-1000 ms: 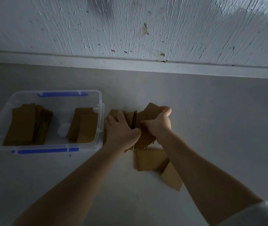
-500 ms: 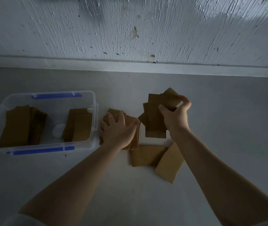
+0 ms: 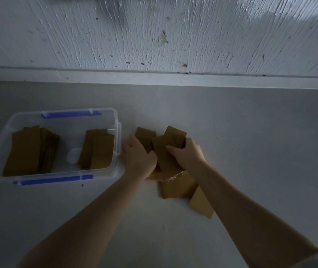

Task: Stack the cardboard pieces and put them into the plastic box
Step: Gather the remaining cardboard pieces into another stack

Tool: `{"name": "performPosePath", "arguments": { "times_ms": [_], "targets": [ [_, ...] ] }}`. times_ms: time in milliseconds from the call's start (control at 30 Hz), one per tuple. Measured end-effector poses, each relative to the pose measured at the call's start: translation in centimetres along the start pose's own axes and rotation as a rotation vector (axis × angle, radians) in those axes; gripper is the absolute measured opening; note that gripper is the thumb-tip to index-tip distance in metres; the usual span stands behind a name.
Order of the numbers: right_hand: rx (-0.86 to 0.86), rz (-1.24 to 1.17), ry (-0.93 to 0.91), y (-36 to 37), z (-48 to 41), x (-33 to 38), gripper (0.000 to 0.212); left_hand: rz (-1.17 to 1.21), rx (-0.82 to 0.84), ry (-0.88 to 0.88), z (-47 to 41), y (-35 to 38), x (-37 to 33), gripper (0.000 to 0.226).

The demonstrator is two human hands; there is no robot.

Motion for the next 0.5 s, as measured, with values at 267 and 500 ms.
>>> {"name": "performPosePath", "arguments": {
  "times_ms": [267, 500],
  "targets": [
    [0.042, -0.092, 0.090, 0.1, -0.2, 0.2, 0.056, 0.452, 0.031, -0.260, -1.1, 0.1, -0.1, 0.041],
    [0.112, -0.236, 0.090, -1.2, -0.1, 0.0, 0.059, 0.537, 0.125, -0.320, -0.7, -0.1, -0.1, 0.062]
  ]
}}
Point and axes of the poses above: each hand's wrist, its own z-axis away from the middle knuckle, its own y-axis out of the palm, x = y × z, the point moved 1 cm from there along -z, towards the middle knuckle, and after that the axes turned 10 degrees about -x, right-handed, at the moved point
